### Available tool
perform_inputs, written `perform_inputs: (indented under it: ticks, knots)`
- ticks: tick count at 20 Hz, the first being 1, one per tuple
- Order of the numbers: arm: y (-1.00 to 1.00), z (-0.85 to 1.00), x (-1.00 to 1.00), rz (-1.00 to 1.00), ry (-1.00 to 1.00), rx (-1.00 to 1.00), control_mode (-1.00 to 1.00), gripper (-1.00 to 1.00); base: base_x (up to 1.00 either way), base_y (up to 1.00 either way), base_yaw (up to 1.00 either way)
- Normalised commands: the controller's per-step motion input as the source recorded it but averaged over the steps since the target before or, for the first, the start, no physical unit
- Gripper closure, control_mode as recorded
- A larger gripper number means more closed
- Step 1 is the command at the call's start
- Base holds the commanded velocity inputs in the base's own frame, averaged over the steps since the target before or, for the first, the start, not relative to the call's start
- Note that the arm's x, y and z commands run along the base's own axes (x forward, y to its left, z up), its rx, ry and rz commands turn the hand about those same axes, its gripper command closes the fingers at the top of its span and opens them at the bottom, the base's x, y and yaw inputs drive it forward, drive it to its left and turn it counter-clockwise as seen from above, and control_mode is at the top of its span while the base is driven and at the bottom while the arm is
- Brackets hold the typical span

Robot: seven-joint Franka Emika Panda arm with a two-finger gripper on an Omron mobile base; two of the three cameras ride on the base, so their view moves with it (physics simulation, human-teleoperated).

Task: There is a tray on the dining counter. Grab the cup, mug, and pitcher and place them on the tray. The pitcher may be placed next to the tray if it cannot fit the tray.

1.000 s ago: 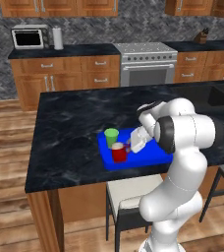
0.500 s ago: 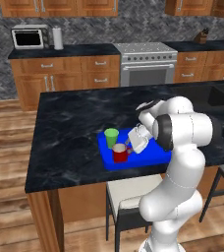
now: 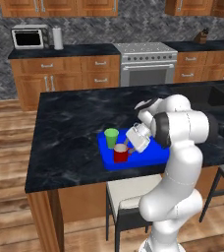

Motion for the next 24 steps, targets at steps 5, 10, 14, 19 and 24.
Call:
perform_inputs:
  ticks: [5,10,14,19,24]
  knots:
    - [0.00,0.22,-0.12,0.01,0.01,0.00,-1.00,-1.00,0.00,0.00,0.00]
    - [-0.07,0.38,-0.38,-0.03,0.00,0.00,-1.00,-1.00,0.00,0.00,0.00]
    - [-0.07,0.40,-0.62,-0.10,0.01,-0.01,-1.00,-1.00,0.00,0.00,0.00]
    - [0.00,0.34,-0.74,-0.17,0.00,-0.02,-1.00,-1.00,0.00,0.00,0.00]
    - [0.00,0.38,-0.70,-0.21,0.01,-0.02,-1.00,-1.00,0.00,0.00,0.00]
